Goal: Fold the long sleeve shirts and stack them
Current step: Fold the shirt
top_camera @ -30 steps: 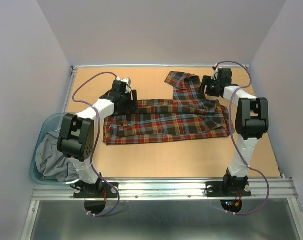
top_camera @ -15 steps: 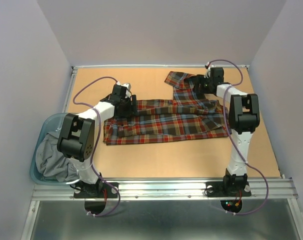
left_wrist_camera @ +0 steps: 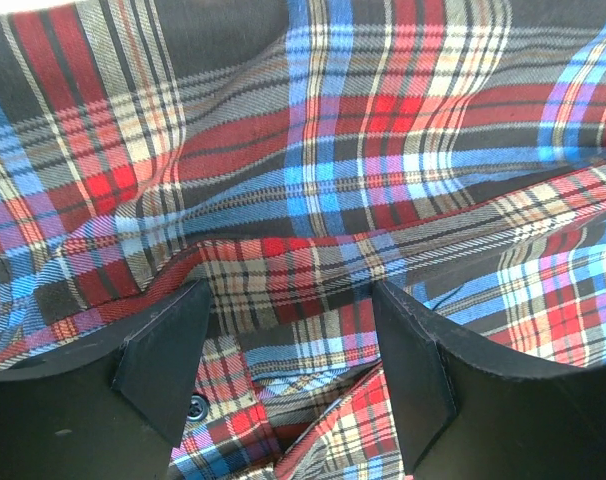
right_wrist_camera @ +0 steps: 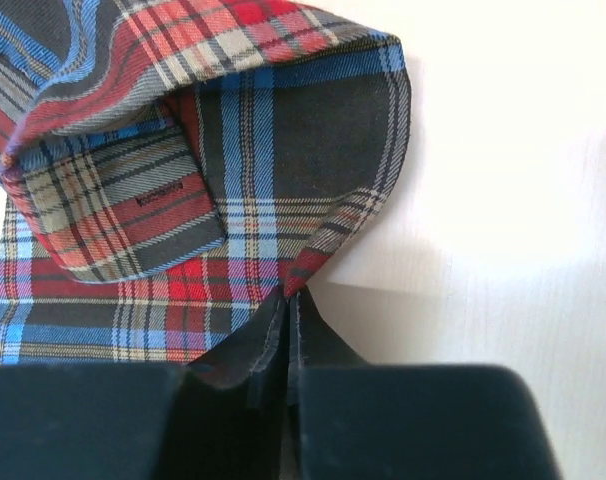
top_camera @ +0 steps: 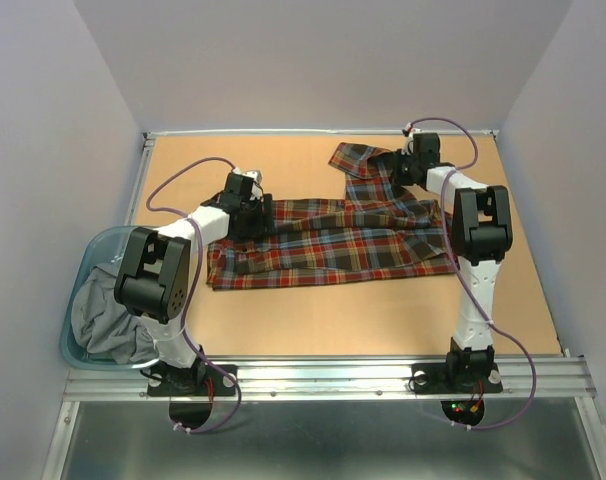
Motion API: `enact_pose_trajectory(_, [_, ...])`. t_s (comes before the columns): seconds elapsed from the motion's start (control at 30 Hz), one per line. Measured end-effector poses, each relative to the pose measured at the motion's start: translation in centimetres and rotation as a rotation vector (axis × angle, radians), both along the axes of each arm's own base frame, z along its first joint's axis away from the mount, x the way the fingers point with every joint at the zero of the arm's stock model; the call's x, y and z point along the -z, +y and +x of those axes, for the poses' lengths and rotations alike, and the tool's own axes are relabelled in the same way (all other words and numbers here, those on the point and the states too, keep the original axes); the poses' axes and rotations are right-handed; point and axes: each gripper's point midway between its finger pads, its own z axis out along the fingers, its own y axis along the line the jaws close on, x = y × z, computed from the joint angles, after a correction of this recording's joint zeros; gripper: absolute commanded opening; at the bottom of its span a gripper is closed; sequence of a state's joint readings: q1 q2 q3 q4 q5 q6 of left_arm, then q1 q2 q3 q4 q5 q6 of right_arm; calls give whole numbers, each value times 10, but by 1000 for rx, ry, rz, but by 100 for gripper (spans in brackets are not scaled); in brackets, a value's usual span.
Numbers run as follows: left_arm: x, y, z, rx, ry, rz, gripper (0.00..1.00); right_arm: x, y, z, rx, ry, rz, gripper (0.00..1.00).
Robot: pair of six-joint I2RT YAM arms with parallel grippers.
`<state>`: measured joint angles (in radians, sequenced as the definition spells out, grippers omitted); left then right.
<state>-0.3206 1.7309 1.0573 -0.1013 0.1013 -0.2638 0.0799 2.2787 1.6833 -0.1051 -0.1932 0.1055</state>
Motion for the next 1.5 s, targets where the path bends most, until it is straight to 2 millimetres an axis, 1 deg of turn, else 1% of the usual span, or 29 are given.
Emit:
enact_pose_trajectory(0.13, [3,1,-3,-4,9,1,77,0,-1,-2,-14,4,-15,1])
enact_pose_trajectory(0.2, [5,2,-4,-8,14,2,77,-5,1,-5,-28,8,-12,1])
enact_pose_trajectory(0.27, [5,2,-5,-12,15,2,77,-18,4,-8,-44,-1,-3,1])
enact_pose_trajectory(0.3, [3,2,-6,-13,11,1,77,-31,6,-10,-58,-19,7,1])
enact_pose_trajectory(0.37, [-3,3,-6,-20,-2,-6,77,-60,12,-22,-89,-54,24,1])
enact_pose_trajectory(0.43, [-12,3,-6,-29,-23,-15,77,-92,21,-38,-126,-102,44,1])
enact_pose_trajectory(0.47, [-16,3,-6,-31,-31,-17,77,-105,25,-45,-142,-119,51,1])
enact_pose_trajectory(0.5, [-23,4,-5,-39,-49,-22,77,-123,33,-59,-173,-150,64,2])
enact_pose_trajectory(0.53, [-26,5,-5,-43,-57,-22,77,-138,40,-74,-202,-170,78,3])
enact_pose_trajectory(0.57, [-31,5,-4,-48,-71,-27,77,-147,46,-84,-226,-184,88,4])
enact_pose_trajectory(0.6, [-37,5,-3,-58,-86,-31,77,-155,54,-100,-256,-200,101,6])
enact_pose_trajectory(0.63, [-40,6,-3,-62,-93,-33,77,-161,61,-117,-288,-203,116,7])
enact_pose_trajectory(0.67, [-43,7,-3,-68,-103,-35,77,-164,66,-129,-311,-200,128,9])
enact_pose_trajectory(0.73, [-45,9,-4,-82,-110,-34,77,-159,78,-159,-359,-197,157,14])
enact_pose_trajectory(0.77, [-46,10,-4,-87,-113,-33,77,-150,81,-176,-377,-165,172,15])
enact_pose_trajectory(0.8, [-46,10,-4,-92,-114,-33,77,-132,84,-200,-393,-106,197,19])
enact_pose_trajectory(0.83, [-46,11,-4,-94,-113,-33,77,-123,85,-209,-398,-76,205,20])
enact_pose_trajectory(0.9, [-45,12,-5,-100,-113,-31,77,-94,83,-237,-391,23,231,24])
enact_pose_trajectory(0.97, [-45,12,-5,-105,-112,-29,77,-68,79,-266,-369,134,251,36])
enact_pose_trajectory(1.0, [-45,13,-5,-108,-113,-28,77,-60,77,-279,-354,181,256,46])
enact_pose_trajectory(1.03, [-45,14,-4,-111,-114,-24,77,-55,74,-289,-337,218,256,51])
enact_pose_trajectory(1.07, [-45,14,-4,-114,-115,-22,77,-54,70,-296,-313,242,251,55])
enact_pose_trajectory(1.13, [-45,16,-4,-119,-117,-15,77,-61,64,-297,-279,225,229,58])
enact_pose_trajectory(1.2, [-45,17,-3,-124,-119,-10,77,-70,57,-293,-237,190,203,58])
enact_pose_trajectory(1.27, [-45,18,-3,-127,-120,-7,77,-80,49,-284,-187,158,166,59])
enact_pose_trajectory(1.3, [-45,18,-3,-128,-121,-5,77,-86,45,-277,-164,140,148,62])
enact_pose_trajectory(1.37, [-45,19,-3,-131,-121,-2,77,-102,41,-259,-135,97,120,65])
enact_pose_trajectory(1.4, [-45,19,-2,-133,-122,0,77,-109,40,-250,-131,76,108,65])
enact_pose_trajectory(1.5, [-44,19,-2,-134,-120,3,77,-128,42,-220,-134,26,82,71])
